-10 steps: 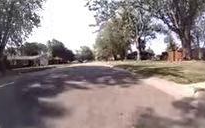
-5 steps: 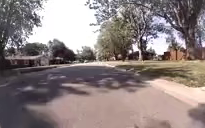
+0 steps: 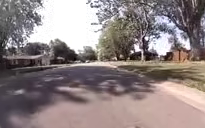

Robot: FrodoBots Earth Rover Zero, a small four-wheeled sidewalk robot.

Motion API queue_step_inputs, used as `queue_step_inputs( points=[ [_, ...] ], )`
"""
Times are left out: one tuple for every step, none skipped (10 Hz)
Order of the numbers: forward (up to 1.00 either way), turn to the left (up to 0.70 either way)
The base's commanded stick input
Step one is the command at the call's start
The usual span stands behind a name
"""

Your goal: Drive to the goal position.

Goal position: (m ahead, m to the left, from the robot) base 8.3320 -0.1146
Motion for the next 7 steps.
queue_step_inputs(
  points=[
    [0.69, 0.03],
    [0.69, 0.03],
    [0.69, 0.03],
    [0.69, 0.03],
    [0.69, 0.03],
    [0.69, 0.03],
    [0.69, 0.03]
  ],
)
